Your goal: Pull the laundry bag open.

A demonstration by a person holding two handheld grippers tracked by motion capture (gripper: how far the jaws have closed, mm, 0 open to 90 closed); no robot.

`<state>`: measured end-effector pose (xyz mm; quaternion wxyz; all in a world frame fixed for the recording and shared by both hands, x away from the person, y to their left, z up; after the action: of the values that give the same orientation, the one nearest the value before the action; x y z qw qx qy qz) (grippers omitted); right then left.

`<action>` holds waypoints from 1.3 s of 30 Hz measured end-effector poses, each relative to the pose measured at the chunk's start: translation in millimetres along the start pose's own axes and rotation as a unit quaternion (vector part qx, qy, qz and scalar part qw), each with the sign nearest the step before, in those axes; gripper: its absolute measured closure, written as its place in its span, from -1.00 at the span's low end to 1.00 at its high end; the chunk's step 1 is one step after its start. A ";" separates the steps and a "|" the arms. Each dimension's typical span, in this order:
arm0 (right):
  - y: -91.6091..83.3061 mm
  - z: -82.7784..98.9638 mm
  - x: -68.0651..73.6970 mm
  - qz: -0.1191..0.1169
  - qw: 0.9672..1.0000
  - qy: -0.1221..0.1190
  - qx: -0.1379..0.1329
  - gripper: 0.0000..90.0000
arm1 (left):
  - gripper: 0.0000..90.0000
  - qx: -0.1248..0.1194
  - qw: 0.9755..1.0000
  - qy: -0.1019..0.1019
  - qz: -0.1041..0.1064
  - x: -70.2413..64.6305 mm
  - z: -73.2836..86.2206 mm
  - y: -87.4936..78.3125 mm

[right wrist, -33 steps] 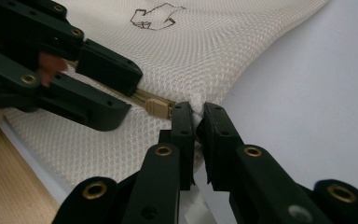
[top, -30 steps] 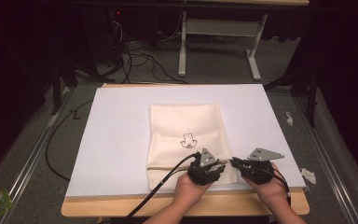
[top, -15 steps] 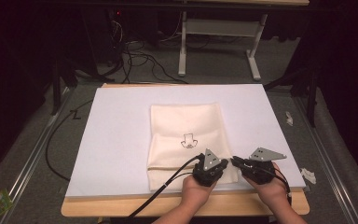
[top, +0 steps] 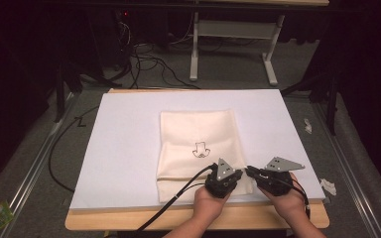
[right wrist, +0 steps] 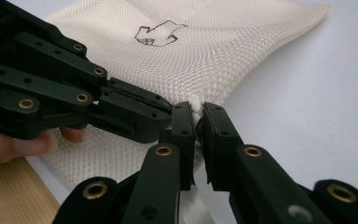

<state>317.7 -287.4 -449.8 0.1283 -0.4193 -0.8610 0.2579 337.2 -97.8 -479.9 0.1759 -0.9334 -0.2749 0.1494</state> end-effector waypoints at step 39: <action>-12.9 12.9 -26.4 0.047 0.998 0.039 0.008 0.90 | 0.94 0.093 0.988 -0.089 -0.085 132.7 54.4 -164.5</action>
<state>319.9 -319.3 -453.6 0.1530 -0.4683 -0.8324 0.2538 347.7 120.1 -485.2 0.2493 -0.8692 -0.3524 0.2413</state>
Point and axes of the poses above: each handheld gripper's, and its own axes: y roughly forward along the jaws, z roughly out of its underside, x roughly to its left, the point moved 1 cm from there along y, roughly forward along the jaws, and after that the axes turned 2 degrees about -x, right-handed, at the moved point
